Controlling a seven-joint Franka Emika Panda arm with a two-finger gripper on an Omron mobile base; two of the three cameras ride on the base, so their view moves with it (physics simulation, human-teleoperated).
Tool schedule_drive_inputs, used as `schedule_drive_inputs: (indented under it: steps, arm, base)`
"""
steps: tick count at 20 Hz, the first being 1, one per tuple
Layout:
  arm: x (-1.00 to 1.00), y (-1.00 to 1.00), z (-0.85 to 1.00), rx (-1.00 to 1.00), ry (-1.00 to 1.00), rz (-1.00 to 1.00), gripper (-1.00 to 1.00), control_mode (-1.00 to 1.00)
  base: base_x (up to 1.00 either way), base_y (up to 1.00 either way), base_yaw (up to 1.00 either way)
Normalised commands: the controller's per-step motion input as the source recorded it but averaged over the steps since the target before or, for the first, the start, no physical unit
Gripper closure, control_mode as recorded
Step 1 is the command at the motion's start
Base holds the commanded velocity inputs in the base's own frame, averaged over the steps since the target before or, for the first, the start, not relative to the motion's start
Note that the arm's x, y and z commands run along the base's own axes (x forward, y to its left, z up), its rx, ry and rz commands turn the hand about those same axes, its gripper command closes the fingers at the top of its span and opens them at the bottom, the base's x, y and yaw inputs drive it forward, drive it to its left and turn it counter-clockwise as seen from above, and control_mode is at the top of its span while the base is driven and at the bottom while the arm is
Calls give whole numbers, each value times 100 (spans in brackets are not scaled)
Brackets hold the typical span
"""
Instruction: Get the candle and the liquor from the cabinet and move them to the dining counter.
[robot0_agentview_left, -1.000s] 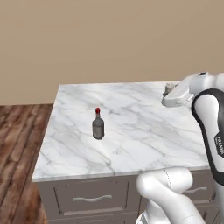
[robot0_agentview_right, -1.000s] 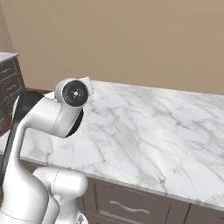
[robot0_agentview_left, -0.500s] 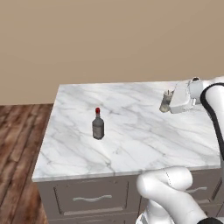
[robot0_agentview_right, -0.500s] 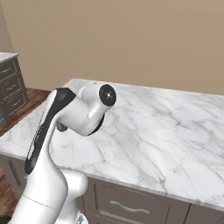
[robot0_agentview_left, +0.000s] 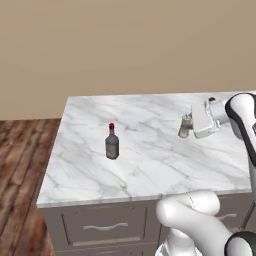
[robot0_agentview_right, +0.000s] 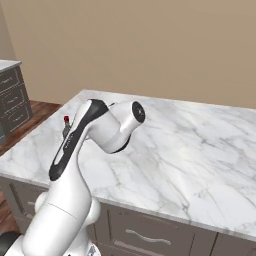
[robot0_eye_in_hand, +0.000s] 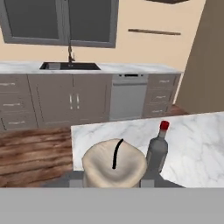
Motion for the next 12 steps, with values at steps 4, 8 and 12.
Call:
schedule_drive_inputs:
  steps: [4,8,12]
  arm:
    - [19,0,-38,0,4,15,100,-100]
    - [20,1,-35,0,7,11,100,-100]
    - [19,8,-34,0,7,3,100,-100]
  base:
    - [0,0,0]
    - [0,0,0]
    - [0,0,0]
